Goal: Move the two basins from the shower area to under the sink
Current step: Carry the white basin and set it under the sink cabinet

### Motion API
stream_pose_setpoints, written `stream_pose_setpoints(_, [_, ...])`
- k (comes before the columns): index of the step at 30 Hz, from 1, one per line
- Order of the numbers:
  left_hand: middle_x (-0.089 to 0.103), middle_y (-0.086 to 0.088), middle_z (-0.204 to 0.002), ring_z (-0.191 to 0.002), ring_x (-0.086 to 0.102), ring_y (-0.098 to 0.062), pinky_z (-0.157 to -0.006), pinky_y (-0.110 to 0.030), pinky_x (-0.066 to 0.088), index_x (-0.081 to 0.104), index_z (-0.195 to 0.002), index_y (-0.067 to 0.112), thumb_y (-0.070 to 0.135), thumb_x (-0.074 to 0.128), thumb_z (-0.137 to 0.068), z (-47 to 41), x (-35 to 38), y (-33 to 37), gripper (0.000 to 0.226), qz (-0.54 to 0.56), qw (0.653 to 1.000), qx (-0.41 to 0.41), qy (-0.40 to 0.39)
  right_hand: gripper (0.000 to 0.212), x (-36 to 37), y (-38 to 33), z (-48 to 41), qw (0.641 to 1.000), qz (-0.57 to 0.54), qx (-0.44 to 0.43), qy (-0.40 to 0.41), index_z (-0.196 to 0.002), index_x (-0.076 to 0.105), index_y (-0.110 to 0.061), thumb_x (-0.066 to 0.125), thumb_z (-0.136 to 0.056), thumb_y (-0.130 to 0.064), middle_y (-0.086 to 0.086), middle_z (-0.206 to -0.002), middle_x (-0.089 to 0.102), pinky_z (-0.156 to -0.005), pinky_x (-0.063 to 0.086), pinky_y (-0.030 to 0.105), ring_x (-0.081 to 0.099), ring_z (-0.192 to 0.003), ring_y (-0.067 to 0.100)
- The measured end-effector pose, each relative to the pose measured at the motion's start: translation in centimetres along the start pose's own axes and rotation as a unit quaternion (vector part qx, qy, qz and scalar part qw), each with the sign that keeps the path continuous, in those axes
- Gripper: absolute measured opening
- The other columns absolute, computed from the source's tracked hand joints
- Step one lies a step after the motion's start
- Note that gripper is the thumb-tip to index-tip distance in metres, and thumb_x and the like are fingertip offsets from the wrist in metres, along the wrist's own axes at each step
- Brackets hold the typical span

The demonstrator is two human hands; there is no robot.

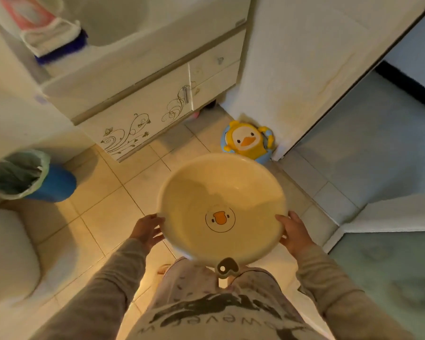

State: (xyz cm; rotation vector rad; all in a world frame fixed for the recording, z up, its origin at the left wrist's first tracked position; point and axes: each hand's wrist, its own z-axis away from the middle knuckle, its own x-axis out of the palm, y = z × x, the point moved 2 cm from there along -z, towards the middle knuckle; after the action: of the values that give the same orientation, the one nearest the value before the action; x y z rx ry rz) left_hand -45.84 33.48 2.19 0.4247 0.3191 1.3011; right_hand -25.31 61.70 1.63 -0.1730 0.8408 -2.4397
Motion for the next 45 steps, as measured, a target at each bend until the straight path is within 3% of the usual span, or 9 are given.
stream_pose_setpoints(4, [0.057,-0.008,-0.086,-0.076,0.054,-0.024,-0.078,-0.043,0.048,0.055,-0.098,0.002,-0.003,0.047,-0.088,0.5,2.4,-1.2,0.014,0.08,0.996,-0.006,0.046,0.044,0.5,-5.8,-4.0,0.996,0.071,-0.002,-0.045,-0.132,0.049,-0.016,0.054,-0.088,-0.012,0.015,-0.129,0.055,-0.064,0.046,0.03,0.052,-0.103,0.029])
stream_pose_setpoints(7, [0.056,-0.007,-0.087,-0.077,0.053,-0.024,-0.084,-0.044,0.045,0.054,-0.081,0.009,-0.002,0.047,-0.088,0.6,3.8,-1.6,0.014,0.129,0.989,-0.011,0.066,0.046,2.0,-9.2,-6.3,0.992,0.106,-0.006,-0.072,-0.133,0.048,-0.017,0.054,-0.088,-0.011,0.013,-0.123,0.055,-0.064,0.047,0.03,0.055,-0.096,0.028])
stream_pose_setpoints(21, [0.052,-0.006,-0.081,-0.071,0.049,-0.022,-0.065,-0.034,0.044,0.055,-0.085,0.006,-0.003,0.046,-0.086,-4.4,6.3,5.5,0.014,0.21,0.971,-0.017,0.115,0.045,10.5,-17.1,-14.1,0.976,0.191,0.008,-0.101,-0.133,0.047,-0.013,0.052,-0.088,-0.007,0.015,-0.118,0.054,-0.072,0.049,0.037,0.05,-0.103,0.031])
stream_pose_setpoints(25, [0.052,-0.006,-0.082,-0.072,0.05,-0.022,-0.064,-0.034,0.046,0.053,-0.095,0.005,-0.003,0.045,-0.087,-5.5,6.9,7.8,0.014,0.197,0.972,-0.026,0.123,0.047,11.8,-18.1,-16.4,0.972,0.21,0.027,-0.098,-0.136,0.045,-0.01,0.051,-0.089,-0.008,0.021,-0.13,0.052,-0.083,0.046,0.045,0.05,-0.105,0.032])
stream_pose_setpoints(28, [0.052,-0.007,-0.082,-0.072,0.05,-0.022,-0.065,-0.034,0.046,0.054,-0.086,0.006,-0.002,0.046,-0.088,-6.4,6.9,8.8,0.012,0.198,0.97,-0.039,0.133,0.047,12.6,-18.6,-17.5,0.972,0.213,0.039,-0.095,-0.135,0.045,-0.011,0.051,-0.089,-0.008,0.017,-0.126,0.053,-0.072,0.048,0.038,0.05,-0.105,0.031])
stream_pose_setpoints(32, [0.054,-0.006,-0.085,-0.094,0.049,-0.029,-0.086,-0.041,0.044,0.051,-0.125,-0.001,-0.001,0.046,-0.089,-8.2,7.4,8.7,0.036,0.203,0.964,-0.068,0.157,0.045,13.5,-19.0,-19.7,0.962,0.247,0.069,-0.098,-0.134,0.047,-0.012,0.051,-0.089,-0.009,0.018,-0.126,0.053,-0.071,0.048,0.037,0.05,-0.103,0.032])
stream_pose_setpoints(36, [0.053,-0.006,-0.083,-0.095,0.048,-0.029,-0.086,-0.04,0.044,0.048,-0.131,-0.004,-0.004,0.044,-0.089,-9.8,8.3,7.7,0.042,0.221,0.953,-0.1,0.18,0.046,14.7,-19.4,-22.4,0.944,0.296,0.089,-0.118,-0.135,0.045,-0.01,0.051,-0.09,-0.007,0.019,-0.132,0.052,-0.084,0.046,0.045,0.05,-0.105,0.032])
stream_pose_setpoints(41, [0.051,-0.007,-0.075,-0.072,0.051,-0.026,-0.062,-0.037,0.046,0.046,-0.131,-0.008,-0.004,0.044,-0.09,-13.0,10.3,6.0,0.041,0.206,0.949,-0.158,0.177,0.045,16.9,-20.6,-27.1,0.908,0.388,0.092,-0.124,-0.134,0.045,-0.009,0.052,-0.09,-0.007,0.022,-0.137,0.049,-0.09,0.044,0.048,0.05,-0.115,0.037])
stream_pose_setpoints(45, [0.053,-0.007,-0.075,-0.066,0.051,-0.019,-0.057,-0.031,0.046,0.053,-0.118,-0.001,-0.001,0.049,-0.09,-17.5,10.5,4.2,0.029,0.155,0.961,-0.176,0.146,0.047,19.3,-20.1,-32.5,0.89,0.433,0.07,-0.122,-0.135,0.044,-0.009,0.053,-0.089,-0.007,0.022,-0.137,0.049,-0.092,0.044,0.05,0.05,-0.119,0.038])
